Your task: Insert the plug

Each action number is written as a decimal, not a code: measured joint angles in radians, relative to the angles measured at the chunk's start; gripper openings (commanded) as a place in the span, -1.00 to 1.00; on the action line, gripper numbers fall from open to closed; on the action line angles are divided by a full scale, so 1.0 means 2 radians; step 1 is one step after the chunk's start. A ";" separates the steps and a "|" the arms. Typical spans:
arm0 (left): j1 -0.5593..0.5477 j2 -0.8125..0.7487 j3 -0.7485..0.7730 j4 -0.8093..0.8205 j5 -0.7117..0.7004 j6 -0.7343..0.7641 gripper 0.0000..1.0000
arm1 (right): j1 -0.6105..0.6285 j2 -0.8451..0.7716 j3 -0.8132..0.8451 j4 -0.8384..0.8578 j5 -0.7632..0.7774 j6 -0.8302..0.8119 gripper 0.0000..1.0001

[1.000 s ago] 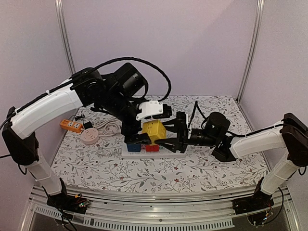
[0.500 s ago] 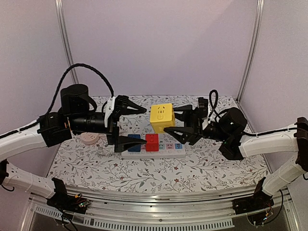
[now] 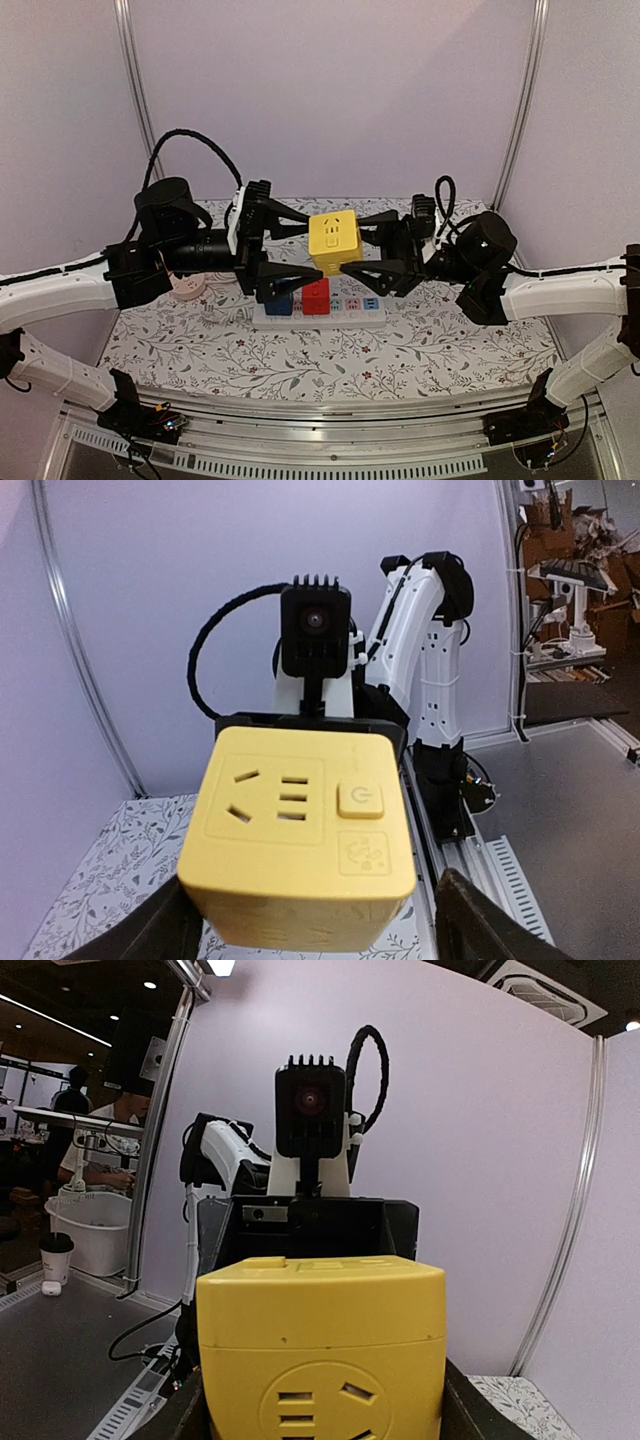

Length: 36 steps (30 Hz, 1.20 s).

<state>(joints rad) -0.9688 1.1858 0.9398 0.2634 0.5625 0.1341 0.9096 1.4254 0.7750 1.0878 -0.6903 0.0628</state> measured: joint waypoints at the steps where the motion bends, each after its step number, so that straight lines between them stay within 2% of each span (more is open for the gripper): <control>1: 0.000 0.000 0.000 0.003 -0.001 -0.001 0.41 | 0.000 0.000 0.001 -0.002 -0.003 0.000 -1.00; 9: -0.001 0.006 0.002 0.010 0.003 0.003 0.46 | 0.002 0.000 0.014 -0.011 -0.014 0.000 -1.00; 11: -0.001 0.006 0.002 0.009 0.003 0.006 0.36 | 0.002 0.001 0.018 -0.012 -0.017 0.002 -1.00; 12: -0.001 0.006 0.002 0.009 0.003 0.007 0.24 | 0.002 0.001 0.020 -0.011 -0.018 0.003 -1.00; 17: -0.001 0.006 0.002 0.012 0.004 0.019 -1.00 | 0.003 0.001 0.022 -0.011 -0.025 0.009 -1.00; 19: -0.001 0.006 0.003 0.013 0.004 0.021 -1.00 | 0.003 0.001 0.022 -0.009 -0.027 0.009 -0.99; 21: -0.001 0.005 0.003 0.011 0.005 0.022 -1.00 | 0.003 0.001 0.022 -0.009 -0.027 0.009 -0.78; 24: -0.001 0.002 0.007 -0.007 0.002 0.029 -1.00 | 0.003 -0.001 0.022 -0.022 -0.025 0.001 -0.61; 25: -0.001 0.000 0.010 -0.020 0.000 0.032 -1.00 | 0.003 -0.003 0.022 -0.030 -0.023 -0.003 -0.62; 27: -0.001 -0.002 0.012 -0.033 -0.003 0.038 -1.00 | 0.005 -0.011 0.022 -0.054 -0.019 -0.016 -0.91; 28: -0.001 -0.002 0.012 -0.037 -0.005 0.040 -1.00 | 0.006 -0.016 0.022 -0.067 -0.016 -0.023 -1.00; 29: -0.001 -0.002 0.012 -0.038 -0.006 0.041 -1.00 | 0.007 -0.021 0.022 -0.079 -0.014 -0.029 -1.00; 30: -0.001 -0.002 0.012 -0.039 -0.005 0.042 -0.80 | 0.007 -0.023 0.023 -0.086 -0.013 -0.033 -1.00; 31: -0.001 -0.002 0.012 -0.038 -0.005 0.043 -0.49 | 0.008 -0.026 0.025 -0.095 -0.013 -0.037 -1.00; 32: -0.001 -0.002 0.011 -0.035 -0.004 0.043 -0.28 | 0.008 -0.027 0.027 -0.099 -0.013 -0.040 -1.00; 33: -0.001 -0.002 0.010 -0.031 -0.003 0.043 -0.16 | 0.009 -0.027 0.029 -0.100 -0.013 -0.042 -1.00; 36: -0.001 -0.002 0.007 -0.019 0.000 0.042 -0.01 | 0.010 -0.027 0.031 -0.099 -0.013 -0.045 -1.00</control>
<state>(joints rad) -0.9710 1.1820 0.9543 0.2264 0.5621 0.2184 0.9295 1.3720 0.8371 0.8898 -0.7158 -0.0269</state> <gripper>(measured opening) 0.548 0.591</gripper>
